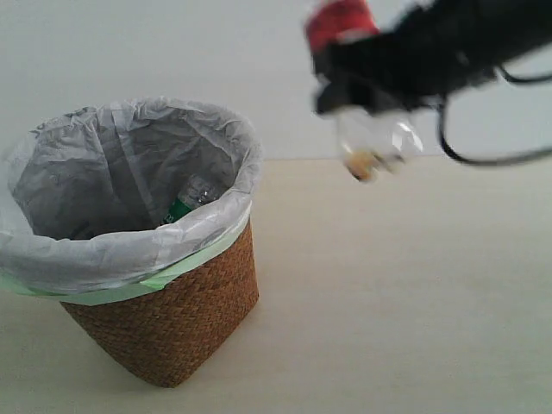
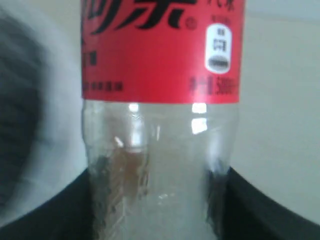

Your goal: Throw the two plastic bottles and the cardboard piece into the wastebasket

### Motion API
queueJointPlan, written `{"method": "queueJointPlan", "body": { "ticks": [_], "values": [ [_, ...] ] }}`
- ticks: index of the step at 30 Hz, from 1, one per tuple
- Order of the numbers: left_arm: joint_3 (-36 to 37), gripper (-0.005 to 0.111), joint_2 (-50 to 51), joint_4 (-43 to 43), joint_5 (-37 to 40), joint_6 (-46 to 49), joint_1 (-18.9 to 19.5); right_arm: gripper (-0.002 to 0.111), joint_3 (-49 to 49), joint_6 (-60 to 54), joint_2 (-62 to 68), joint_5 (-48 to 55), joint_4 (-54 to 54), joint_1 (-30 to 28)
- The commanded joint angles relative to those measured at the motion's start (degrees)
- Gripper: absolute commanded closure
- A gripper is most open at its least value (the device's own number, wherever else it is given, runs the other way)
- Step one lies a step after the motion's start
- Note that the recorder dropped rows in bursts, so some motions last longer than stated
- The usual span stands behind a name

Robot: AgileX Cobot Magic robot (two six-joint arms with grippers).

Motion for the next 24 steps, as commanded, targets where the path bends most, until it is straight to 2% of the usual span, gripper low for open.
{"method": "queueJointPlan", "body": {
  "ticks": [1, 3, 5, 6, 8, 10, 13, 15, 19, 21, 22, 24],
  "values": [
    [0.2, 0.103, -0.2, 0.2, -0.2, -0.3, 0.0, 0.030, -25.8, 5.8, 8.3, 9.2, 5.3, 9.1],
    [0.2, 0.103, -0.2, 0.2, -0.2, -0.3, 0.0, 0.030, -33.2, 6.3, 11.9, 14.1, 3.3, 9.8],
    [0.2, 0.103, -0.2, 0.2, -0.2, -0.3, 0.0, 0.030, -35.3, 9.0, 13.3, 16.7, -0.7, 9.7],
    [0.2, 0.103, -0.2, 0.2, -0.2, -0.3, 0.0, 0.030, -35.3, 11.7, 13.5, 17.9, -6.8, 9.5],
    [0.2, 0.103, -0.2, 0.2, -0.2, -0.3, 0.0, 0.039, -35.3, 19.3, 13.9, 23.8, -23.4, 9.5],
    [0.2, 0.103, -0.2, 0.2, -0.2, -0.3, 0.0, 0.060, -35.3, 21.4, 14.0, 30.3, -36.4, 9.5],
    [0.2, 0.103, -0.2, 0.2, -0.2, -0.3, 0.0, 0.108, -35.3, 20.6, 13.8, 33.0, -44.2, 9.5],
    [0.2, 0.103, -0.2, 0.2, -0.2, -0.3, 0.0, 0.105, -35.1, 19.9, 13.5, 33.0, -44.8, 9.5],
    [0.2, 0.103, -0.2, 0.2, -0.2, -0.3, 0.0, 0.104, -26.9, 21.5, 9.8, 32.0, -43.9, 9.5],
    [0.2, 0.103, -0.2, 0.2, -0.2, -0.3, 0.0, 0.104, -15.4, 24.7, 5.4, 22.6, -41.5, 9.5],
    [0.2, 0.103, -0.2, 0.2, -0.2, -0.3, 0.0, 0.104, -5.4, 27.3, 2.1, 14.0, -41.1, 9.5],
    [0.2, 0.103, -0.2, 0.2, -0.2, -0.3, 0.0, 0.104, 7.9, 32.8, -3.5, 0.8, -42.2, 9.5]
  ]
}}
